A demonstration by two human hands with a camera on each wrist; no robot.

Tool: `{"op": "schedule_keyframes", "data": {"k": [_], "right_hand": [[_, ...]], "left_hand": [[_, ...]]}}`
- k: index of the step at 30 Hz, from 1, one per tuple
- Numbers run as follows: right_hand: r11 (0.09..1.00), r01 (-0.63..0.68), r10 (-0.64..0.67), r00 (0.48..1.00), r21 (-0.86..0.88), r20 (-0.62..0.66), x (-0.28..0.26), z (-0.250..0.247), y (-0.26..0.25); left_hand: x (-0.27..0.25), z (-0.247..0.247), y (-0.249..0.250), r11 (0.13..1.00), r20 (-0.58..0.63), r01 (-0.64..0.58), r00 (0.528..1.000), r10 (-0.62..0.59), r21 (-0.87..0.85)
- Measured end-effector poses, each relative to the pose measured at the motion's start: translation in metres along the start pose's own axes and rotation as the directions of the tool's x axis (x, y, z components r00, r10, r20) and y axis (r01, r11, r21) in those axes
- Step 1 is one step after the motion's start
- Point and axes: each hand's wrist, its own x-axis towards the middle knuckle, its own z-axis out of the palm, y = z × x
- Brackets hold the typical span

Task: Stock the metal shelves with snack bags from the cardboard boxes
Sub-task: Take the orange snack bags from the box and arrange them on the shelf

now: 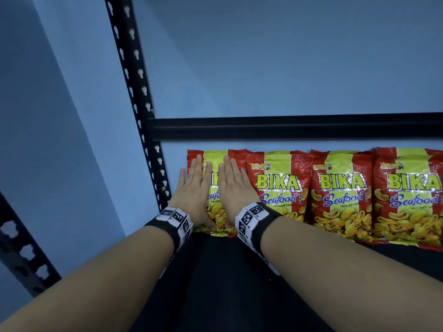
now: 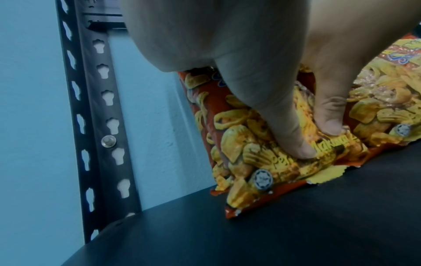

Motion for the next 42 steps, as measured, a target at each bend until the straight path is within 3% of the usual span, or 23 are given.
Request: {"op": "schedule_keyframes", "data": {"k": [12,16,20,28,38,42], "right_hand": [[0.999,0.013,-0.013,1.0,0.034,0.008,0.008,0.001,0.001],[0.989,0.138,-0.139,0.99,0.056,0.02,0.0,-0.002,0.009],[0.953,0.277,-0.264,0.958,0.12,-0.109,-0.02,-0.013,0.026],[1.0,-0.001,0.001,1.0,-0.012,0.007,-0.054,-0.009,0.097],[0.998,0.032,-0.028,0.997,-0.046,0.075,-0.049,-0.012,0.109],[0.999,0.04,-0.04,0.999,-0.019,0.032,-0.057,-0.008,0.109]], "left_hand": [[-0.001,-0.011,-0.001,0.999,0.055,0.021,0.998,-0.023,0.047],[-0.01,-0.012,0.003,0.998,0.043,0.043,0.998,-0.044,0.036],[-0.02,-0.013,0.007,0.999,0.018,0.033,0.999,-0.033,-0.018],[-0.024,-0.021,0.026,0.998,0.07,-0.02,0.997,0.024,-0.056],[-0.04,-0.011,0.032,0.995,0.085,-0.041,0.995,0.049,-0.093],[-0.05,-0.009,0.03,0.988,0.017,0.067,0.998,-0.065,-0.139]]}}
